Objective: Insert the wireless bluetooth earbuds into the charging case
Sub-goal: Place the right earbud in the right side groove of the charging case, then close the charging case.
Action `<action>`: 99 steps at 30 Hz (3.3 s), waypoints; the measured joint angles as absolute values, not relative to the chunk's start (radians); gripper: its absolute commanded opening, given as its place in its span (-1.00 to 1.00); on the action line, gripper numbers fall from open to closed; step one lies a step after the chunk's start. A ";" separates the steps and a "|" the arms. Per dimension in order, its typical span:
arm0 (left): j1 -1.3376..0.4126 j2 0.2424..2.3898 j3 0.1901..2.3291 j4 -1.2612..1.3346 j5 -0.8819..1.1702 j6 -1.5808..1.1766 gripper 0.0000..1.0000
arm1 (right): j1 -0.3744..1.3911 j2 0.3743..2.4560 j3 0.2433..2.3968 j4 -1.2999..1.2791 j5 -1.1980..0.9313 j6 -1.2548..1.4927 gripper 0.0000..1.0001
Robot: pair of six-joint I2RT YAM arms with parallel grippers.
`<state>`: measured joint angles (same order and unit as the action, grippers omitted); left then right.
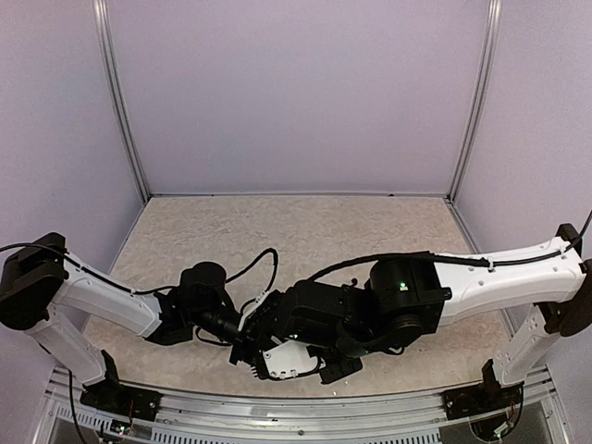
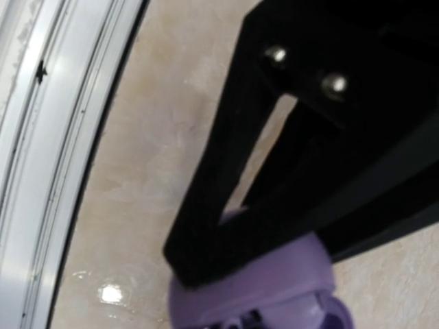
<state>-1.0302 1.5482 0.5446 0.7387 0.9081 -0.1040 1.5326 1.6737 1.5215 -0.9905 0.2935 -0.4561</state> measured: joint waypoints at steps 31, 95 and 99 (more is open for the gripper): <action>-0.971 1.528 0.520 0.884 0.845 -0.105 -1.00 | 1.536 1.664 1.536 -0.955 0.447 -0.440 0.05; -1.018 1.328 0.456 0.904 0.527 0.008 -1.00 | 1.100 1.463 1.103 0.027 -0.004 -0.215 0.54; -1.018 1.341 0.461 0.904 0.509 -0.010 -1.00 | 1.100 1.465 1.104 0.030 -0.023 -0.215 0.57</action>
<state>-1.0183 1.3411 0.4614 0.9039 0.5087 -0.0105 1.1004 1.4647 1.1038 0.0303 -0.0231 -0.2150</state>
